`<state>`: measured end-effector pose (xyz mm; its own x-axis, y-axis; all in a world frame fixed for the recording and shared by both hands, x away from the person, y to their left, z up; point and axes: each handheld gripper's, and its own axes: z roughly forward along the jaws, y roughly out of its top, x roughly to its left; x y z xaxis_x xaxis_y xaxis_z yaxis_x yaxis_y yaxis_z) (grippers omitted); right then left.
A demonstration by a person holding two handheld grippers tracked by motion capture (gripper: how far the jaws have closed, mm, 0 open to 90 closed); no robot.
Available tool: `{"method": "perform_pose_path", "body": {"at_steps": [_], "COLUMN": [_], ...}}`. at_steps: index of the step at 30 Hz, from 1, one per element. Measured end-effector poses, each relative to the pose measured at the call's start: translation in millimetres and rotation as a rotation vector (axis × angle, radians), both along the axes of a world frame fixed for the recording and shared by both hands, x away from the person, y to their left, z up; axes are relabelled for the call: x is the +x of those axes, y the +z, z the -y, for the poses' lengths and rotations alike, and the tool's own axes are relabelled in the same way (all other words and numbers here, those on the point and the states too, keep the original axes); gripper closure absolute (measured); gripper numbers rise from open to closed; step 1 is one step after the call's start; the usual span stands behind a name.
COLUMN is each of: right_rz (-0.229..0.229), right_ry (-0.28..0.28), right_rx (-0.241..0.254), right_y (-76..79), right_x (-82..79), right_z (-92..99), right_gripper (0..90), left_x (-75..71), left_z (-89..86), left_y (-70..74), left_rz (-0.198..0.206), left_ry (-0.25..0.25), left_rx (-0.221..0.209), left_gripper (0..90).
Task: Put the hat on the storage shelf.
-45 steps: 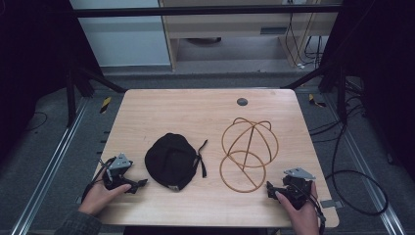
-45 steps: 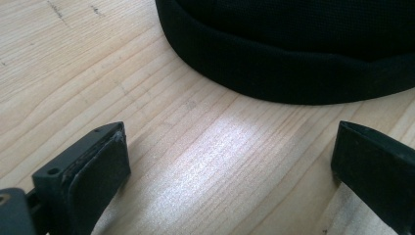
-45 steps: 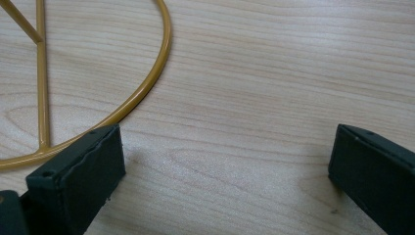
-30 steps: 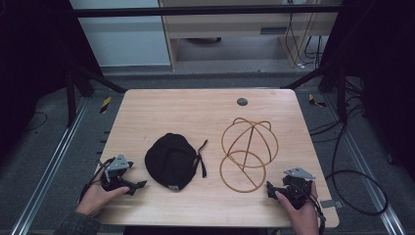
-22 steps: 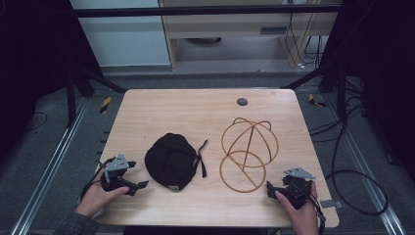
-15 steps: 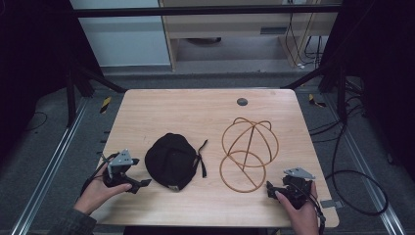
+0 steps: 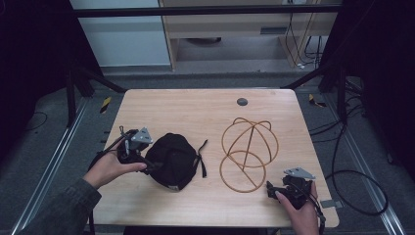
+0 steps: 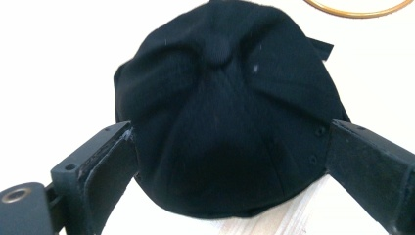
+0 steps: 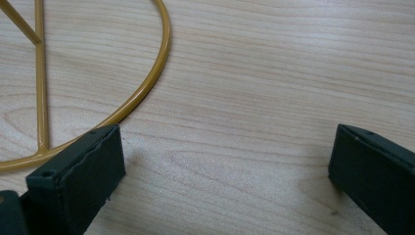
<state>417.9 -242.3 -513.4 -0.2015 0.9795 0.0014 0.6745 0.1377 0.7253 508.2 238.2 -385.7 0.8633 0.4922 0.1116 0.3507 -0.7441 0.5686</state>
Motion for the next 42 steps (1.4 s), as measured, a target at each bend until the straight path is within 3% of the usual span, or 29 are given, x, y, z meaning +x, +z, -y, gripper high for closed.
{"method": "perform_pose_path", "body": {"at_steps": [1,7,13,26,31,42], "right_rz": [-0.002,-0.002,-0.002,-0.001,-0.001,0.0], "right_ry": [-0.001,-0.001,-0.001,-0.002,0.0,0.001], "right_rx": [0.001,0.002,0.001,0.002,0.001,0.0], "right_y": [0.1,0.1,0.1,0.1,0.1,0.0], "right_x": [-0.1,-0.1,-0.1,-0.1,-0.1,0.0], "right_z": [0.0,-0.1,0.0,-0.1,0.0,0.1], "right_gripper": [0.4,0.4,0.4,0.4,0.4,0.4], "left_x": [1.8,7.9,15.9,21.4,26.6,41.4], "left_z": [2.7,22.5,36.3,40.3,41.2,45.1], "left_y": [2.9,13.0,13.7,5.9,5.3,-4.8], "left_rz": [0.003,0.015,0.008,0.001,0.009,-0.054], "left_ry": [-0.015,-0.047,-0.066,-0.076,-0.074,-0.075], "left_rx": [0.023,0.062,0.114,0.164,0.159,0.172], "left_gripper": [5.0,5.4,6.3,9.2,18.1,35.7]}}
